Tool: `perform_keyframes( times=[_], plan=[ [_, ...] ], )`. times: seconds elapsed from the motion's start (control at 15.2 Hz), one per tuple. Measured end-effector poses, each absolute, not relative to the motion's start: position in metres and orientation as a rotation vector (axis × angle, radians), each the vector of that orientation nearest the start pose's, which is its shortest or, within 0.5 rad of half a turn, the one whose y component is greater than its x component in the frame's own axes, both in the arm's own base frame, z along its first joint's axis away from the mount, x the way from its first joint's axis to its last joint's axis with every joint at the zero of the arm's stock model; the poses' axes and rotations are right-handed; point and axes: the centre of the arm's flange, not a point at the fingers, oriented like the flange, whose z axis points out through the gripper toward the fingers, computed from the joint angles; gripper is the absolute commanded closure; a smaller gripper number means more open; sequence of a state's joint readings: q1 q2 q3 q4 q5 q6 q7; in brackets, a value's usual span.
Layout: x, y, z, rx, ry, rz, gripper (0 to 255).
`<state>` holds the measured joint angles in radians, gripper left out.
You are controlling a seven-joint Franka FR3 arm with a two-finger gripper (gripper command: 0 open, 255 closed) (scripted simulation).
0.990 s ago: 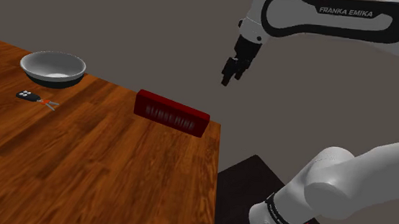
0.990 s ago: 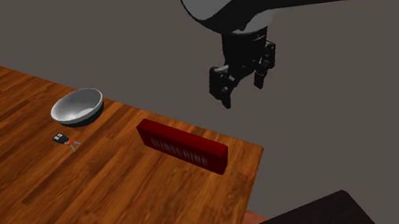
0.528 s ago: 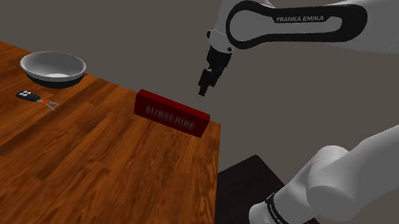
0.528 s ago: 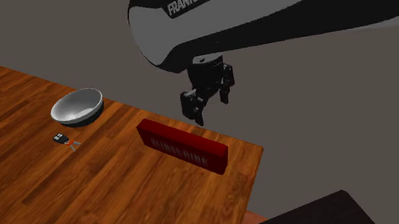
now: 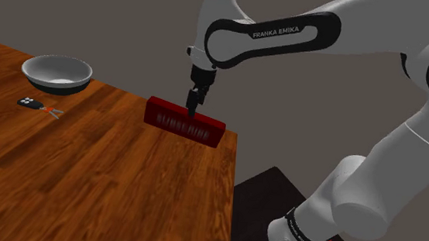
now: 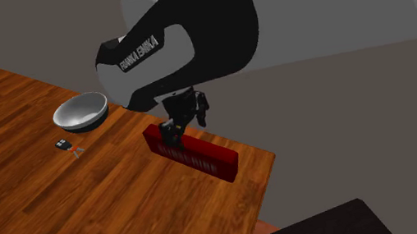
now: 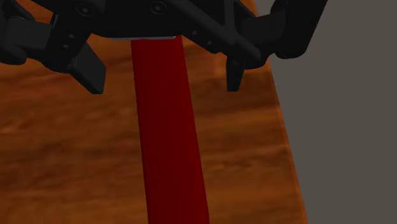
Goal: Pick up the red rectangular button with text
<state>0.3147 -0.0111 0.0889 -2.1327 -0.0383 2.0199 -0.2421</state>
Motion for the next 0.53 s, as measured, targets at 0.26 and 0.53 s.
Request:
perform_keyframes(
  times=[0.26,0.53],
  plan=[
    [0.487,0.213,0.380,-2.994,-1.065,0.166,0],
    [0.487,0.214,0.360,-2.993,-1.066,0.166,0]
  ],
)
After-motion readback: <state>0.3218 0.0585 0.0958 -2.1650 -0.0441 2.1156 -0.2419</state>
